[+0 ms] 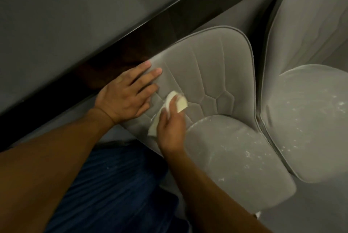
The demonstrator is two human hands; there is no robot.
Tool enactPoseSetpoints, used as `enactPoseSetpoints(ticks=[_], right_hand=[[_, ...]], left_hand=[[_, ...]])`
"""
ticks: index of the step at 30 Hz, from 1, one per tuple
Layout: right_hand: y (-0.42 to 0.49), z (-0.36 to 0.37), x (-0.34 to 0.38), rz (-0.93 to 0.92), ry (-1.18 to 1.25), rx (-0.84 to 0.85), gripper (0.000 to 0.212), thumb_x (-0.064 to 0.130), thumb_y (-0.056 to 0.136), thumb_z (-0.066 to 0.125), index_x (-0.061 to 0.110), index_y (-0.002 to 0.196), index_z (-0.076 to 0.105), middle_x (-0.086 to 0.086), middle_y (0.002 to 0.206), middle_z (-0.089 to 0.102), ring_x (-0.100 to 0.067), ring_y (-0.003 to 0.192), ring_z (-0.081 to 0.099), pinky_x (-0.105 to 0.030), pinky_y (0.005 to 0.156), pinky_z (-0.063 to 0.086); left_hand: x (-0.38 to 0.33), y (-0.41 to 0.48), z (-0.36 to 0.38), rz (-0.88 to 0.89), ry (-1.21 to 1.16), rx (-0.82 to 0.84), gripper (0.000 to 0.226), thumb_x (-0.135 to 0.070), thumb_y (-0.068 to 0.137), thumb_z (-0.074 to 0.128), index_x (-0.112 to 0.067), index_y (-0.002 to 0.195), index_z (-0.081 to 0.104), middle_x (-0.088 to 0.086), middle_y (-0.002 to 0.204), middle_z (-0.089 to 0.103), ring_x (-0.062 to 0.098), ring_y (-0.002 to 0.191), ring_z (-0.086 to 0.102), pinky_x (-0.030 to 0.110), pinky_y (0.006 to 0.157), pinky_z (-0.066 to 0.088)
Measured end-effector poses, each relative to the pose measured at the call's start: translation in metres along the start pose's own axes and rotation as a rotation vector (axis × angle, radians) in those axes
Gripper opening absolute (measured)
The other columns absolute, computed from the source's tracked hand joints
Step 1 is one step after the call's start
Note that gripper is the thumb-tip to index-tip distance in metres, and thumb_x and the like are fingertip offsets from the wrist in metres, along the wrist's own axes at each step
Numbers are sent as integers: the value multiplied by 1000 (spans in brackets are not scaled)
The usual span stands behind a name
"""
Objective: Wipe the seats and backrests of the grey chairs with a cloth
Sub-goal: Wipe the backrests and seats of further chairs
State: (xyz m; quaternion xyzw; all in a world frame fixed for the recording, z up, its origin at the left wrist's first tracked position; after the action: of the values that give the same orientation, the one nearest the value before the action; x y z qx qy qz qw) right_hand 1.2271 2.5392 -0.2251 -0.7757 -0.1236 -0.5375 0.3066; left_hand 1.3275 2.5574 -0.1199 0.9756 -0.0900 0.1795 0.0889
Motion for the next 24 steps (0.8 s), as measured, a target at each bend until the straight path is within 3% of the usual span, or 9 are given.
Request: enactPoseSetpoints(ticks=[4, 7, 9, 11, 12, 14, 16, 21, 24], right_hand=[[-21, 12, -14, 171, 112, -16, 41, 36, 91, 66, 30, 130, 56, 8, 123, 64, 3, 100, 61, -12, 90, 42], [-24, 1, -7, 102, -39, -66, 45, 25, 102, 52, 26, 147, 44, 1, 137, 55, -9, 119, 56, -6, 91, 37], [-18, -17, 7, 58, 90, -193, 47, 24, 104, 47, 23, 151, 39, 1, 140, 51, -14, 128, 49, -6, 100, 34], [-4, -43, 36, -62, 124, -361, 48, 23, 104, 46, 19, 151, 38, -5, 140, 50, -15, 126, 49, -21, 108, 39], [4, -57, 56, -143, 102, -432, 49, 22, 103, 47, 17, 152, 38, -7, 140, 49, -13, 125, 49, -26, 108, 41], [22, -76, 85, -252, 87, -490, 51, 23, 104, 47, 17, 152, 35, 5, 139, 45, 5, 121, 42, -11, 104, 37], [36, -74, 103, -301, 38, -442, 48, 21, 103, 48, 19, 150, 38, 24, 128, 42, 20, 113, 38, 1, 93, 31], [17, -20, 111, -565, -316, -58, 49, 15, 97, 47, 22, 145, 48, -14, 138, 46, -20, 115, 44, -11, 92, 28], [22, -50, 117, -676, -461, -143, 46, 24, 99, 47, 22, 144, 50, -11, 128, 51, -19, 106, 51, -16, 92, 39]], left_hand=[[0, 0, 0, 14, -24, -28, 37, -28, 100, 47, -6, 127, 58, 18, 158, 34, 41, 145, 32, 50, 112, 37], [0, -1, -1, 18, -37, -58, 36, -28, 99, 48, -6, 125, 58, 17, 158, 33, 41, 145, 31, 48, 114, 33], [0, -2, 0, 15, -63, -62, 36, -29, 98, 50, -7, 125, 58, 16, 158, 33, 40, 146, 30, 47, 114, 32], [1, -2, 1, 18, -63, -61, 37, -30, 97, 53, -8, 127, 55, 15, 159, 31, 39, 147, 28, 47, 114, 32], [1, -1, 0, 21, -60, -68, 39, -31, 97, 54, -9, 128, 54, 15, 159, 30, 39, 148, 27, 47, 114, 32], [1, -2, 0, 26, -53, -77, 41, -31, 96, 53, -8, 130, 52, 15, 159, 30, 38, 148, 26, 46, 115, 31], [2, -3, -1, 23, -73, -105, 42, -29, 96, 55, -6, 131, 53, 17, 157, 33, 38, 147, 30, 48, 116, 34], [5, -4, -7, 45, -163, -239, 33, -19, 92, 65, -5, 119, 55, 17, 128, 49, 36, 123, 49, 46, 109, 45], [5, -8, -13, 88, -177, -321, 25, -13, 91, 60, -7, 113, 51, 16, 120, 47, 35, 113, 50, 43, 103, 43]])
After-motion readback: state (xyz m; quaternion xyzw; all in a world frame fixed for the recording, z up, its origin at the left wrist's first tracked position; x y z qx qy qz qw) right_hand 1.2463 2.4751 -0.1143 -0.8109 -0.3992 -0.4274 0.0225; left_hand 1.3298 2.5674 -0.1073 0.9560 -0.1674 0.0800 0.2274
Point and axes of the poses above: each hand's wrist, its own y-axis towards the middle knuckle, its own z-axis out of the palm, x = y × z, the point moved 9 cm from there along y, towards the middle knuckle
